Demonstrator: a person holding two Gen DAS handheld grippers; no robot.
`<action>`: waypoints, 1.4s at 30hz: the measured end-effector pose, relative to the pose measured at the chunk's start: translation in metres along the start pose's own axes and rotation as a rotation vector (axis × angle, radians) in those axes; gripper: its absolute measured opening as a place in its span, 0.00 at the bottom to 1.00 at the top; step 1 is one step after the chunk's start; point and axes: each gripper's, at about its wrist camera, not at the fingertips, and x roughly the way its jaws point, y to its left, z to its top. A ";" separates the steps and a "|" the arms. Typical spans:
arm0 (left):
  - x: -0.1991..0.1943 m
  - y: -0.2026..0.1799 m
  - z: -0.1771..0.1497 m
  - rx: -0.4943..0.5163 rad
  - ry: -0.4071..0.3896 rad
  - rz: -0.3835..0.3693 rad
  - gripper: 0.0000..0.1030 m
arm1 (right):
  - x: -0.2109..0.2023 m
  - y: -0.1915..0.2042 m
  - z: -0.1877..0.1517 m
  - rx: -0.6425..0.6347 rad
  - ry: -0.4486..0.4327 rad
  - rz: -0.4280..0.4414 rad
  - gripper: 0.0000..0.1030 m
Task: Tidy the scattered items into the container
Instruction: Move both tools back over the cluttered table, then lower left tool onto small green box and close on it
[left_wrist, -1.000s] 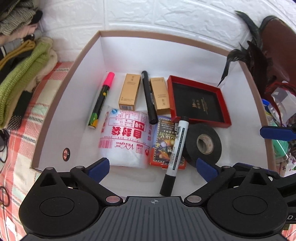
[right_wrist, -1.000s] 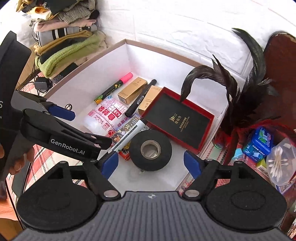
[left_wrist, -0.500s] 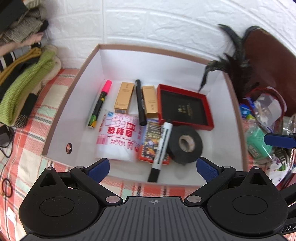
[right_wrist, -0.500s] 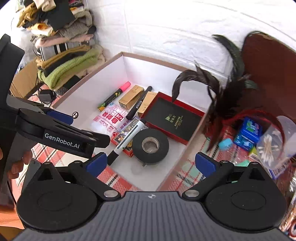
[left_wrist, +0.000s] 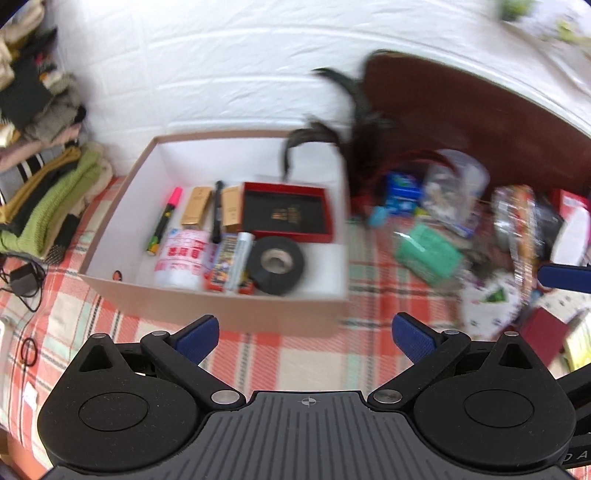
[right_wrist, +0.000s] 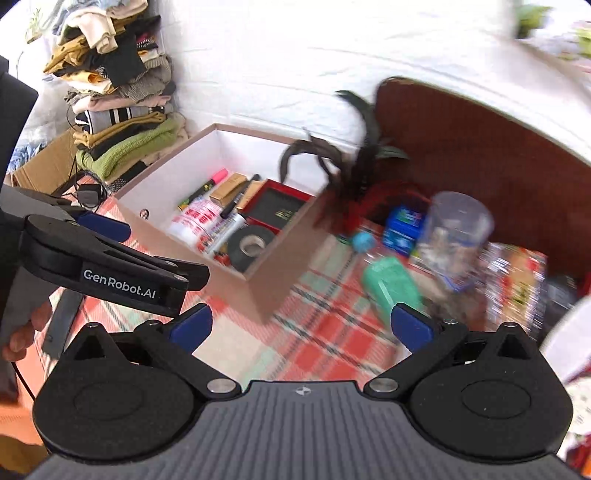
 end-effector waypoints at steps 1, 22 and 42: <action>-0.006 -0.013 -0.006 0.003 -0.005 0.003 1.00 | -0.010 -0.008 -0.009 -0.002 -0.006 -0.003 0.99; -0.051 -0.249 -0.094 0.002 0.018 -0.073 1.00 | -0.152 -0.162 -0.178 0.078 -0.039 -0.041 1.00; -0.020 -0.280 -0.121 0.046 0.172 -0.055 0.99 | -0.135 -0.194 -0.225 0.167 0.052 0.055 1.00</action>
